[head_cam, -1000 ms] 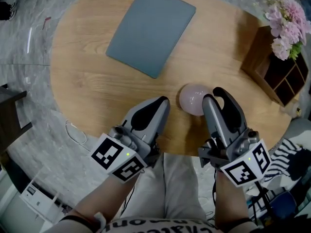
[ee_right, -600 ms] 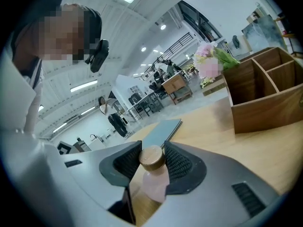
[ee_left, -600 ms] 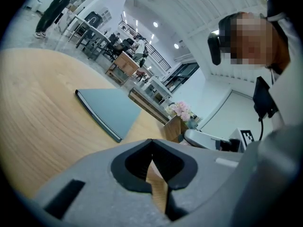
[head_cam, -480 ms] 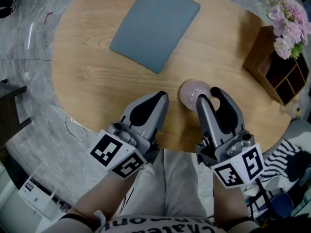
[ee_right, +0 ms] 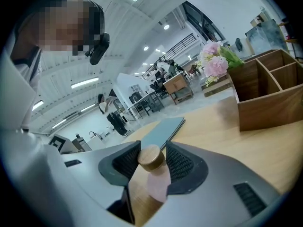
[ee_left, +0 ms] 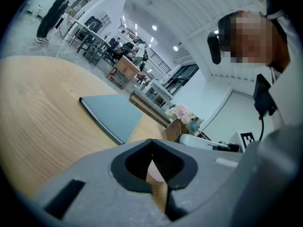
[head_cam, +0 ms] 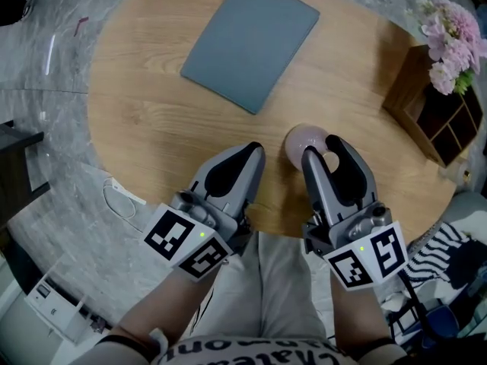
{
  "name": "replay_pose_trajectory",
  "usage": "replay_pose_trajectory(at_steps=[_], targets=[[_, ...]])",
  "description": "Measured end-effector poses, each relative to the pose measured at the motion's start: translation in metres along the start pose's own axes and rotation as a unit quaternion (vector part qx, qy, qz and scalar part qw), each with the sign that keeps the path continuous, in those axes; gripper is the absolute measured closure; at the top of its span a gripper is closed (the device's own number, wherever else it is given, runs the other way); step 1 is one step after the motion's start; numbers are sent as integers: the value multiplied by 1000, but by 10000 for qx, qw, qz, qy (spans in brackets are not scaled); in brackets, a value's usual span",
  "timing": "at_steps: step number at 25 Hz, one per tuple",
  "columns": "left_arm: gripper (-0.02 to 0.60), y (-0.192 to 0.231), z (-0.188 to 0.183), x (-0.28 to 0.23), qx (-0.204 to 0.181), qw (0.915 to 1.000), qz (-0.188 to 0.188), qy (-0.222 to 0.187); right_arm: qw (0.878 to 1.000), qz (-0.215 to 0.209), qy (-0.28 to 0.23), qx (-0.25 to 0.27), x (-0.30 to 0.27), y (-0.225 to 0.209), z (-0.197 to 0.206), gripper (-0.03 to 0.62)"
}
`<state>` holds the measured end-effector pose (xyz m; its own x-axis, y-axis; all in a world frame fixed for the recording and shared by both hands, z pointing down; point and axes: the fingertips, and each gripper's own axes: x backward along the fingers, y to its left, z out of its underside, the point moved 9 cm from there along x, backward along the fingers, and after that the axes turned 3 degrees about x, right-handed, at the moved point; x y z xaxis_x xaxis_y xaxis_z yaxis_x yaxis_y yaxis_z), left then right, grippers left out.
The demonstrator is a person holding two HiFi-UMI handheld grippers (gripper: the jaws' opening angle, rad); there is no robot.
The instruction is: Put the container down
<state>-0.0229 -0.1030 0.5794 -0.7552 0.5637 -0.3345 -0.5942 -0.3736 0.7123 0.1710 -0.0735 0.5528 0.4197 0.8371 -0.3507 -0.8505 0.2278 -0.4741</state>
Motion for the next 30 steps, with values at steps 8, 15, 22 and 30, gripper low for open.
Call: replay_pose_trajectory(at_steps=[8, 15, 22, 30], targets=[[566, -4, -7, 7, 60, 9999, -96, -98, 9994, 55, 197, 265, -5, 6, 5, 438], [568, -11, -13, 14, -73, 9989, -297, 355, 9974, 123, 637, 319, -9, 6, 5, 437], [568, -29, -14, 27, -299, 9853, -1034, 1326, 9881, 189, 1430, 541, -18, 4, 1, 437], [566, -59, -61, 51, -872, 9742, -1287, 1638, 9716, -129, 2302, 534, -25, 19, -28, 338]])
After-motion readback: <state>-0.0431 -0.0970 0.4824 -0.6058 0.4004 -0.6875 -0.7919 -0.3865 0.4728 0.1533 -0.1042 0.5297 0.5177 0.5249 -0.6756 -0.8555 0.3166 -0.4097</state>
